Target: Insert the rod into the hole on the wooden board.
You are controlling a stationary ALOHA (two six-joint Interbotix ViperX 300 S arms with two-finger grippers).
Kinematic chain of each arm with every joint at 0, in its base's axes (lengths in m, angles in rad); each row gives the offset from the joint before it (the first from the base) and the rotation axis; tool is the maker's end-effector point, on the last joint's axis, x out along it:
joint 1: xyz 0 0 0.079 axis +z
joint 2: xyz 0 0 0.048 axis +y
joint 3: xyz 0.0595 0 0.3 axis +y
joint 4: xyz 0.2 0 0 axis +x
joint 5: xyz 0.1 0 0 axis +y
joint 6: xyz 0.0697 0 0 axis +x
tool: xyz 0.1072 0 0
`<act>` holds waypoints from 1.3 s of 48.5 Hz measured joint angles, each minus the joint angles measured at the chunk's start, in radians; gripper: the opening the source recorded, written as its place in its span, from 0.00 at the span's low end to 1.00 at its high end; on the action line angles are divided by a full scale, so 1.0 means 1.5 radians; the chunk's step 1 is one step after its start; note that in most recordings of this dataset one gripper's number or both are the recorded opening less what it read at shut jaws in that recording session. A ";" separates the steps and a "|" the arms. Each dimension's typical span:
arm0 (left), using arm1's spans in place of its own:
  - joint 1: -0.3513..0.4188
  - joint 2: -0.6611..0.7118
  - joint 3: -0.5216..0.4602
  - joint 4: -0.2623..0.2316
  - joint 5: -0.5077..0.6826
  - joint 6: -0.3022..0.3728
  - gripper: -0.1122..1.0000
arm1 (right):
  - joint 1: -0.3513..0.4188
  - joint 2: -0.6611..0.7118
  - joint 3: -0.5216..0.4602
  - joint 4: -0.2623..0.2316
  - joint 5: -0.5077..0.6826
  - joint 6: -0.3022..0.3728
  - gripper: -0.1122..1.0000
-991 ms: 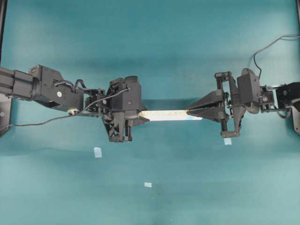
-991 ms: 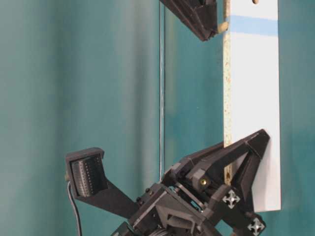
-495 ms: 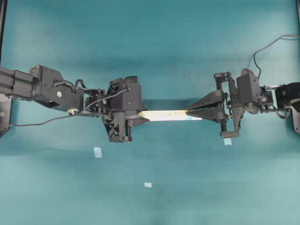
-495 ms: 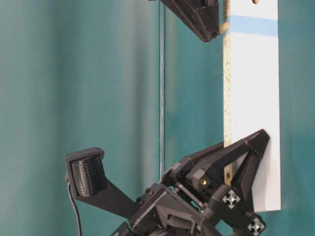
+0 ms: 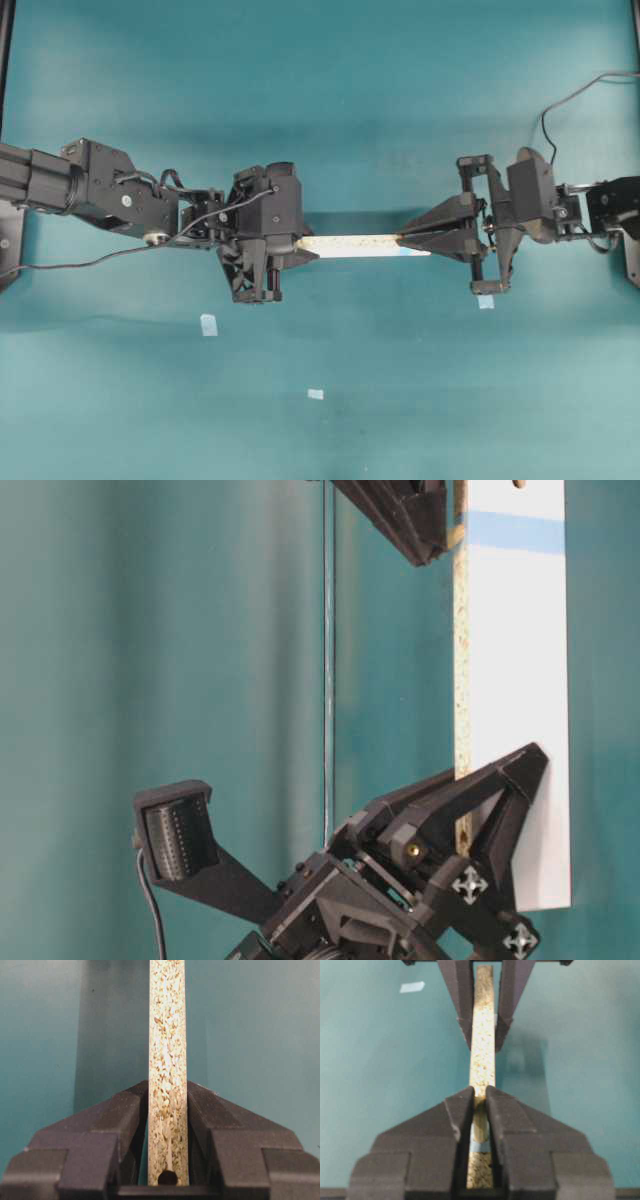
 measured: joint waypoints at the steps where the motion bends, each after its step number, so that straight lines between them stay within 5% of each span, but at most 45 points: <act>1: 0.000 0.000 0.000 0.000 0.000 0.000 0.38 | 0.000 0.000 0.001 0.000 0.000 0.000 0.19; 63: 0.003 0.000 0.000 0.000 0.001 0.000 0.38 | 0.000 -0.002 0.007 -0.004 0.078 -0.005 0.19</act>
